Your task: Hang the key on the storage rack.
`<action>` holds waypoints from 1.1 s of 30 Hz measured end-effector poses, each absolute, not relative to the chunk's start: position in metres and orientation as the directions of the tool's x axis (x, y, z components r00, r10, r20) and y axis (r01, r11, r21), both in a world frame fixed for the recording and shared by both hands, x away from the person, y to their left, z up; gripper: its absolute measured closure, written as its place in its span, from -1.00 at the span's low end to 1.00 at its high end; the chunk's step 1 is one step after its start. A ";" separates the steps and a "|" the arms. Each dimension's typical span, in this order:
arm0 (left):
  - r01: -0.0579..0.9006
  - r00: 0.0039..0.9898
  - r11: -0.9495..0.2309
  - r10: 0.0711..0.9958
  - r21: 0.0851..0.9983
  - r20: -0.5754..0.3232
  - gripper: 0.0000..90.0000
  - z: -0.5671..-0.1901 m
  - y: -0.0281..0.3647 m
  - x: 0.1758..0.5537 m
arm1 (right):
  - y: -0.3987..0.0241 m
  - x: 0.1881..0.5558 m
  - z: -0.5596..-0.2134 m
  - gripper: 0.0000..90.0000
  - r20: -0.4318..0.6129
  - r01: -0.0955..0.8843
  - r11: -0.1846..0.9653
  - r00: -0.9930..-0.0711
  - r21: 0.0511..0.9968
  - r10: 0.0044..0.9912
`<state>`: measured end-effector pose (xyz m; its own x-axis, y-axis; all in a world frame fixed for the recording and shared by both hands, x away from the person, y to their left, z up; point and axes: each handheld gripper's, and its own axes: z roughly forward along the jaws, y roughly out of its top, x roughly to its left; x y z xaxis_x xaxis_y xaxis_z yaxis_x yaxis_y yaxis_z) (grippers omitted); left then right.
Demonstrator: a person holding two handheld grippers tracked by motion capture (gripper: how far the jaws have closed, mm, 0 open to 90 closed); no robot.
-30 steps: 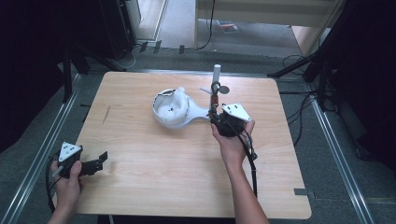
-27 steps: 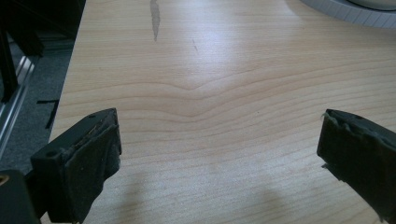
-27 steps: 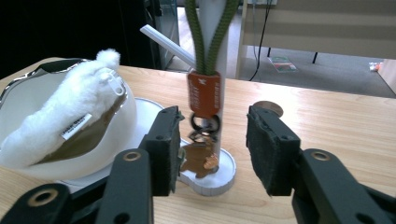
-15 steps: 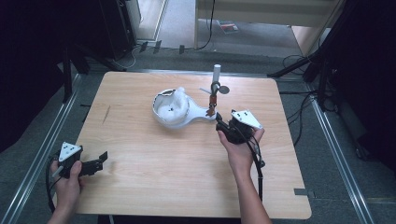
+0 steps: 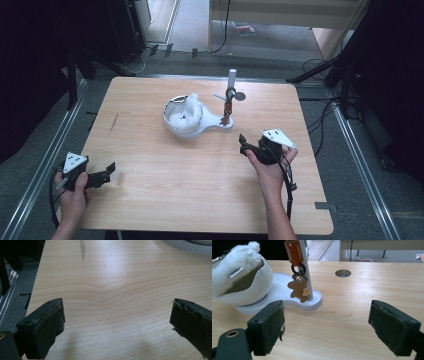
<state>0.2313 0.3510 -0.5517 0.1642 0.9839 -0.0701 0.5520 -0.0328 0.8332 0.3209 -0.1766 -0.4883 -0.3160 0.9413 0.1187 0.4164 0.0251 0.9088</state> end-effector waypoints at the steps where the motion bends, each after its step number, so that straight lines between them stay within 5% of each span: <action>1: 0.552 0.164 -0.033 0.984 0.833 -0.070 -0.99 -0.552 0.351 0.231 | -0.180 0.319 -0.490 -0.74 0.116 0.416 0.028 -0.317 0.909 0.941; 8: 0.551 0.164 -0.032 0.984 0.834 -0.070 -0.99 -0.552 0.351 0.232 | -0.195 0.310 -0.500 -1.00 0.113 0.437 0.043 -0.323 0.898 0.940; 33: 0.551 0.164 -0.034 0.984 0.834 -0.068 -0.99 -0.552 0.351 0.232 | -0.241 0.280 -0.525 -1.00 0.083 0.467 0.049 -0.258 0.883 0.963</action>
